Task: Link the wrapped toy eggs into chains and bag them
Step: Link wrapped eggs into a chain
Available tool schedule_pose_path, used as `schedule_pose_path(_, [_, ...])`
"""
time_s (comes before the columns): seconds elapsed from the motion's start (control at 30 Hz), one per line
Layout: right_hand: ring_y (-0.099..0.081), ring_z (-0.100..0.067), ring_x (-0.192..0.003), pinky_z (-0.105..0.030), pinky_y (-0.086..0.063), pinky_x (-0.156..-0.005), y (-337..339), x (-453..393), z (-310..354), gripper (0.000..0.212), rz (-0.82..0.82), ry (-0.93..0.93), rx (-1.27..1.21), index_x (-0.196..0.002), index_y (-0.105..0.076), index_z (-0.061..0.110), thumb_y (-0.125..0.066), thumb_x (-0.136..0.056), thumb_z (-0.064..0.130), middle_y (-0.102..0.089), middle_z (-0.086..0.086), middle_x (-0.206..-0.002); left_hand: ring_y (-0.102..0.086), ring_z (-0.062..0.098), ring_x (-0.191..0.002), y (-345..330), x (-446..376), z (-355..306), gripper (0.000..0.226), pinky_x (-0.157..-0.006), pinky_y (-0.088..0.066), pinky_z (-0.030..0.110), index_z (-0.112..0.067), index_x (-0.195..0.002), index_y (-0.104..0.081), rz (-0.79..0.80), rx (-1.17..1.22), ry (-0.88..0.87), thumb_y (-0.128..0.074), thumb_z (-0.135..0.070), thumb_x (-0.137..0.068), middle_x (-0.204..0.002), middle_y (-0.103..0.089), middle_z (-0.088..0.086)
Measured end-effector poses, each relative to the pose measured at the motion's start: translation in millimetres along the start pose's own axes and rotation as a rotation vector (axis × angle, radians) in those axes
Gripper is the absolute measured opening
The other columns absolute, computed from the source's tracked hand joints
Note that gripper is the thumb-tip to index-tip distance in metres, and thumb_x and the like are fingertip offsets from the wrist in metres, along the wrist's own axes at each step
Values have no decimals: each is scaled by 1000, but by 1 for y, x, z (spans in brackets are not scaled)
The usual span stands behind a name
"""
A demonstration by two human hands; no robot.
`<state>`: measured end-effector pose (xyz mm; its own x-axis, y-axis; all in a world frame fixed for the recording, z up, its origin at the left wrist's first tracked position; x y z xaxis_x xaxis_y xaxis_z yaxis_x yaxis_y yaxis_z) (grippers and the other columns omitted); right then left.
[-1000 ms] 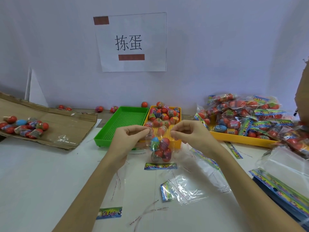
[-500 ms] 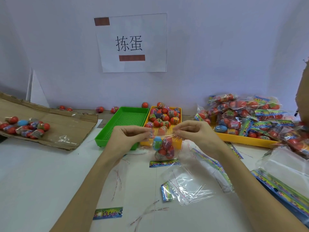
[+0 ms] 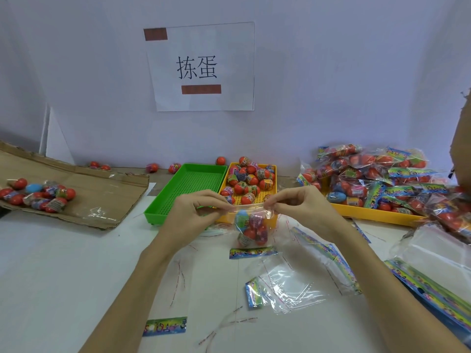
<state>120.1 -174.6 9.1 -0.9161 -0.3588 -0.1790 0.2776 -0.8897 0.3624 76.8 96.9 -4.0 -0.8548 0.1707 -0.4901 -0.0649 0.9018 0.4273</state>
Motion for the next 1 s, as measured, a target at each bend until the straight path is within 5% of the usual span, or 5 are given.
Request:
schedule_pose_path(0.27, [-73, -11, -92, -20, -58, -80, -2, -1, 4, 42, -35, -7, 51, -94, -83, 15, -50, -93, -10, -79, 1, -93, -73, 14, -98, -2, 1, 0, 11, -80, -61, 23, -16, -93, -86, -29, 33, 82, -82, -8, -87, -97, -76, -7])
schedule_pose_path(0.47, [-76, -14, -88, -23, -60, -81, -14, -2, 1, 9, -79, -11, -84, -99, -81, 15, -75, -92, 18, -80, 1, -90, -75, 17, -88, -5, -1, 1, 11, -80, -60, 23, -13, -89, -83, -83, 150, 158, -87, -6, -80, -91, -79, 2])
schedule_pose_path(0.7, [-75, -12, -91, -22, -59, -81, -27, -2, 5, 10, -111, 70, -101, -99, -80, 14, -78, -89, 11, -79, 4, -93, -67, 18, -86, -4, 0, 0, 22, -76, -59, 25, -13, -99, -66, -18, 207, 280, -81, -2, -86, -94, -71, 2])
schedule_pose_path(0.87, [-74, -13, -94, -26, -60, -87, -40, -3, 17, 18, -62, 179, -80, -106, -75, 13, -79, -89, 12, -78, 1, -97, -71, 11, -97, -12, -2, -12, 27, -78, -59, 26, -24, -108, -74, -8, 178, 231, -80, -40, -89, -105, -76, -5])
schedule_pose_path(1.0, [-74, -15, -95, -29, -60, -88, -46, -3, 24, 24, -64, 251, -83, -113, -73, 15, -78, -90, 12, -77, 0, -98, -73, 17, -85, -26, -2, -14, 10, -78, -59, 32, -17, -96, -80, -18, 233, 269, -78, -25, -92, -92, -79, 7])
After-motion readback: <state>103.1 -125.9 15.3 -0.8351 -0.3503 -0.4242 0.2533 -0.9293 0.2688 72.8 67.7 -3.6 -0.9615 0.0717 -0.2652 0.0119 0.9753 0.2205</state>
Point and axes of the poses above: each hand's wrist, its own x-axis away from the middle knuckle, its own y-axis out of the back of the hand, z = x × y, the point moved 1 cm from there along -x, towards the middle knuckle
